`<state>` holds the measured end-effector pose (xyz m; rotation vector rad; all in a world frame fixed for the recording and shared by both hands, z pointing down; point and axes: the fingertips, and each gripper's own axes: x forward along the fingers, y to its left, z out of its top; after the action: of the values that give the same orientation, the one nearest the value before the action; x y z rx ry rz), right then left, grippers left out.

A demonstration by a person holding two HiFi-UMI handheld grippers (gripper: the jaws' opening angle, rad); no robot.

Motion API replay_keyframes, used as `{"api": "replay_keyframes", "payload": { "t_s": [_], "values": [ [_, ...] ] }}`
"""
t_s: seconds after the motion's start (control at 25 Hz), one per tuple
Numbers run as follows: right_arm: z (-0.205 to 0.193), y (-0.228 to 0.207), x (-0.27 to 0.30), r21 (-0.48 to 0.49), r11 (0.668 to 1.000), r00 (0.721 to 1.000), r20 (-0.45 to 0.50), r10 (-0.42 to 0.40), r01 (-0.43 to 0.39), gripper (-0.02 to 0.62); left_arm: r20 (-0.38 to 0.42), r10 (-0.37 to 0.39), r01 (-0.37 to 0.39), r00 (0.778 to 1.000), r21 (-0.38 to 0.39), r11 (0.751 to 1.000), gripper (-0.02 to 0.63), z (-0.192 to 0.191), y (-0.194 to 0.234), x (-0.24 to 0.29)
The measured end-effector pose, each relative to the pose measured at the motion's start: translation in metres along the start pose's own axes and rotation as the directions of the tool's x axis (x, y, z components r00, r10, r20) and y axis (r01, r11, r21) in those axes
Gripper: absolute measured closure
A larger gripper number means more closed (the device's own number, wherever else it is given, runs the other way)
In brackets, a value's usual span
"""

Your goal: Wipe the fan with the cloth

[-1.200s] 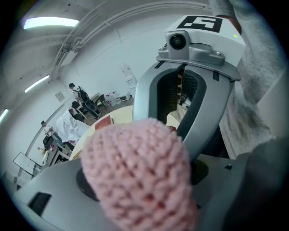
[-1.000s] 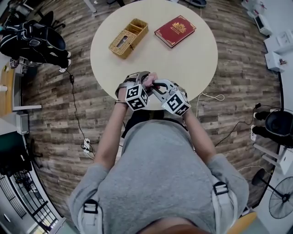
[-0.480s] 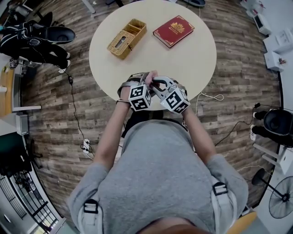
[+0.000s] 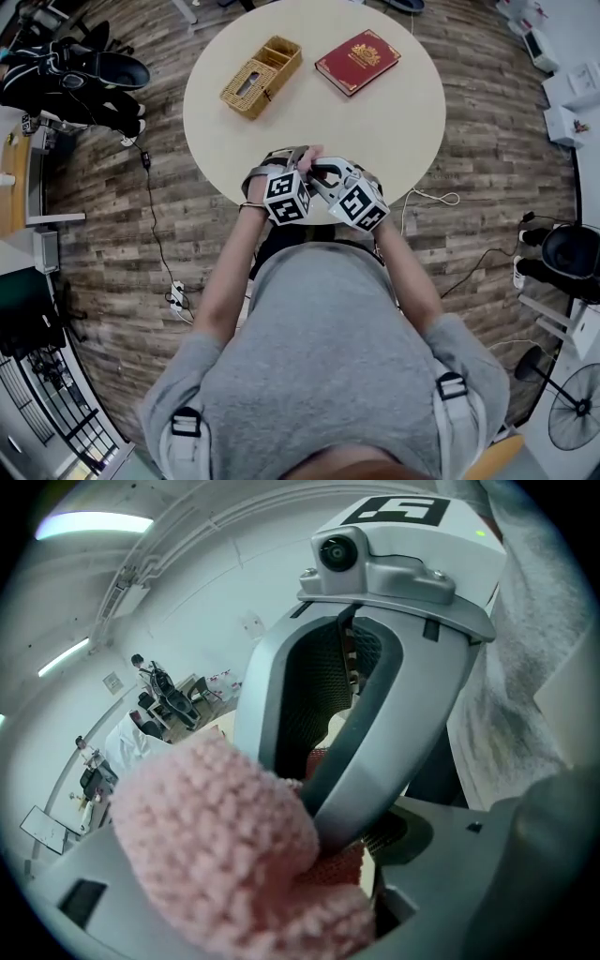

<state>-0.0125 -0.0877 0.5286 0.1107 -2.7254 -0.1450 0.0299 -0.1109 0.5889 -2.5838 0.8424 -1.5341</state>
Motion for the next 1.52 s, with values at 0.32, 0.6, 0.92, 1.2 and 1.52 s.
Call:
{"api": "replay_keyframes", "payload": {
  "t_s": [0.32, 0.6, 0.92, 1.2, 1.52],
  "values": [
    [-0.001, 0.009, -0.004, -0.015, 1.0, 1.0, 0.002, 0.005, -0.005, 0.557, 0.017, 0.025, -0.025, 1.0, -0.036, 0.999, 0.23, -0.003, 0.01, -0.006],
    [0.0, -0.009, -0.011, -0.039, 0.998, 0.999, 0.008, -0.044, 0.045, 0.557, 0.014, 0.033, -0.032, 0.999, -0.037, 0.999, 0.23, -0.003, 0.021, -0.007],
    [0.002, -0.024, -0.006, -0.047, 0.994, 0.995, 0.013, -0.095, 0.096, 0.557, 0.009, 0.016, -0.016, 1.0, -0.022, 1.0, 0.23, -0.004, 0.017, -0.005],
    [0.013, -0.013, 0.0, -0.041, 0.998, 0.998, 0.033, -0.055, 0.056, 0.557, 0.06, 0.004, 0.0, 0.998, -0.063, 0.998, 0.23, 0.001, 0.016, -0.009],
    [0.015, -0.002, -0.009, -0.031, 0.999, 0.998, 0.052, -0.031, 0.033, 0.557, 0.137, 0.036, -0.009, 0.99, -0.198, 0.98, 0.23, -0.007, 0.038, -0.023]
  ]
}}
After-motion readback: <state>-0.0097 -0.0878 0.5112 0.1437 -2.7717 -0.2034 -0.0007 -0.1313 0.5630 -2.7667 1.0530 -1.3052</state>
